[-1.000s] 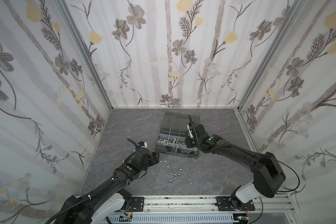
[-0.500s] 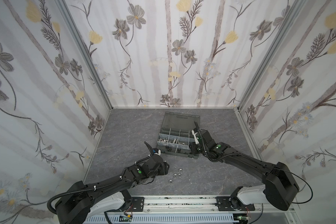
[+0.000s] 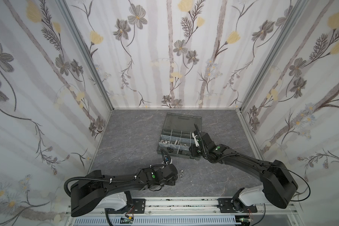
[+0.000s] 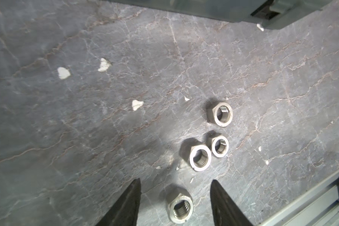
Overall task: Sort the screws and nuts into containers
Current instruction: Pick up the nut from the bottom-center of the table.
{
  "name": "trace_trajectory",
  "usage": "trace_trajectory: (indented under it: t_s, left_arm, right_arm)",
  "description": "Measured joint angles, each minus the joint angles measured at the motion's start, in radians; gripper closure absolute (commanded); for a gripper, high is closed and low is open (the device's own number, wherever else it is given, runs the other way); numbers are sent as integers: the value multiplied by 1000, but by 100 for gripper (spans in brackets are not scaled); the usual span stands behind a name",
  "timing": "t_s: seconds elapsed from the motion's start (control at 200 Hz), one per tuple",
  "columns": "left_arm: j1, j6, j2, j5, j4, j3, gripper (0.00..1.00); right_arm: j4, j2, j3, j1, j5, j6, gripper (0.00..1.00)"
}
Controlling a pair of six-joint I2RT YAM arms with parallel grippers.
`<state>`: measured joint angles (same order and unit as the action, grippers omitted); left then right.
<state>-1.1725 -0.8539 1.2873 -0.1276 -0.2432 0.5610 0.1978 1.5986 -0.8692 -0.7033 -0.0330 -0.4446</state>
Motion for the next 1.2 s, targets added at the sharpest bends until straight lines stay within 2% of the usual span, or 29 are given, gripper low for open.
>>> trace_trajectory:
  t_s: [0.325,0.665,0.914,1.199]
  left_arm:
    - [-72,-48,91,-3,-50,38,45]
    - [-90,-61,178,-36,-47,97,59]
    - [-108,-76,191,-61,-63,109,60]
    - [-138,-98,203,-55,-157,143,63]
  right_arm:
    - [-18,29,0,-2,8,-1,64]
    - [-19,31,6,-2,8,-8,64]
    - [-23,32,12,-2,8,-11,64]
    - [-23,38,10,-2,11,-11,63]
